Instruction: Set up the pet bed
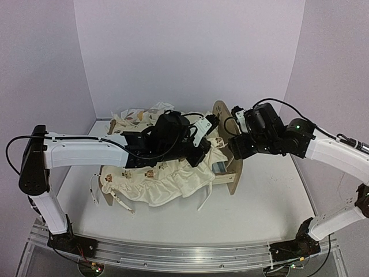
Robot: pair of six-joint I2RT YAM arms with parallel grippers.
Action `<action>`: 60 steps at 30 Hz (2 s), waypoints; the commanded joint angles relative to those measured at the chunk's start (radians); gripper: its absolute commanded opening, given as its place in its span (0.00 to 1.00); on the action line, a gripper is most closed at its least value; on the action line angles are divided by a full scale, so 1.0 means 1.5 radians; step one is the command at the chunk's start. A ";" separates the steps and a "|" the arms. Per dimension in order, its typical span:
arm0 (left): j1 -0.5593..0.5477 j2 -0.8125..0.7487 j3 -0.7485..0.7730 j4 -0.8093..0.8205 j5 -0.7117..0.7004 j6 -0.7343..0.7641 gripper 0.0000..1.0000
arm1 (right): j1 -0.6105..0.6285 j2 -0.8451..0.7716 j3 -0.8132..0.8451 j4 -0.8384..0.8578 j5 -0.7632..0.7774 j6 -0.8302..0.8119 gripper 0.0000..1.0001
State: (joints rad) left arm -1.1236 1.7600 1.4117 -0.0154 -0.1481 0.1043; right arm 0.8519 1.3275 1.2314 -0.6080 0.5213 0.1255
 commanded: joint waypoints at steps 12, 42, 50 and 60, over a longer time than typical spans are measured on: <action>0.005 0.140 0.180 -0.050 -0.061 -0.024 0.02 | -0.002 -0.114 -0.128 -0.030 -0.029 0.132 0.64; 0.052 0.226 0.279 -0.214 0.052 -0.134 0.37 | 0.015 -0.125 -0.247 0.196 -0.020 0.103 0.70; 0.052 0.142 0.218 -0.212 0.060 -0.170 0.48 | 0.015 -0.039 -0.176 0.217 0.080 0.049 0.61; 0.032 -0.019 0.054 -0.168 0.045 -0.219 0.52 | 0.015 -0.011 -0.152 0.228 0.081 0.038 0.16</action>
State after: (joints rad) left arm -1.0601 1.8646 1.5896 -0.3119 -0.0568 -0.1694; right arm 0.8709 1.3058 0.9437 -0.2989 0.6300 0.1954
